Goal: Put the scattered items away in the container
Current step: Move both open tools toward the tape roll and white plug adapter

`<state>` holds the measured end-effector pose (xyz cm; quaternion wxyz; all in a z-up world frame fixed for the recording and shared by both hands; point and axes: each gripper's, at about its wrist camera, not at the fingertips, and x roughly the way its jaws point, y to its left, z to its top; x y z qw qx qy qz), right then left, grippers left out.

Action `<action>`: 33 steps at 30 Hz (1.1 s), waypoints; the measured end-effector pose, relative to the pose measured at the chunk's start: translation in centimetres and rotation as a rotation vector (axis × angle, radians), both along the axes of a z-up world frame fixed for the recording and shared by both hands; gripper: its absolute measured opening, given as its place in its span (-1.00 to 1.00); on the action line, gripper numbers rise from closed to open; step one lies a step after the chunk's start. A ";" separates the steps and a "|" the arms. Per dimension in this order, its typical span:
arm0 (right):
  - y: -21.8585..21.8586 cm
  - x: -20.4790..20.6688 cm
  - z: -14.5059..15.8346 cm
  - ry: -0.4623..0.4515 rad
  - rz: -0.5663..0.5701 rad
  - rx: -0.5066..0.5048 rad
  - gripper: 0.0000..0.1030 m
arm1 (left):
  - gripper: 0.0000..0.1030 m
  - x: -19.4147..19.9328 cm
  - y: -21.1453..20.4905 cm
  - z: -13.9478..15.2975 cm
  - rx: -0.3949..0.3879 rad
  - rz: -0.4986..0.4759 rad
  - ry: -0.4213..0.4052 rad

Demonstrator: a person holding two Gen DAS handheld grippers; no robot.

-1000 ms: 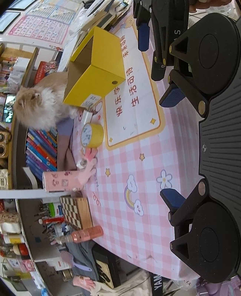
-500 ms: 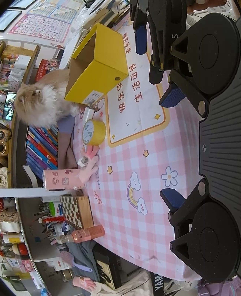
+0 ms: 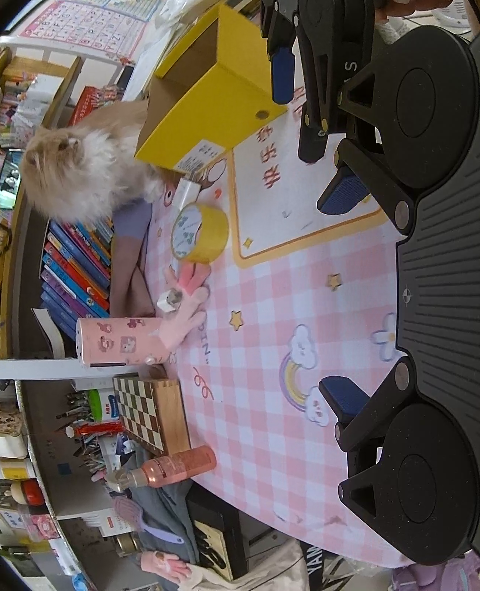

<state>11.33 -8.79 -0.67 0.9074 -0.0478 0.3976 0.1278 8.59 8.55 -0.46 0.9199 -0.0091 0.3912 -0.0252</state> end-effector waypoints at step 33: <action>2.0 19.4 -4.3 0.015 -0.053 0.004 0.65 | 0.61 26.9 0.7 -3.3 -0.007 -0.007 0.013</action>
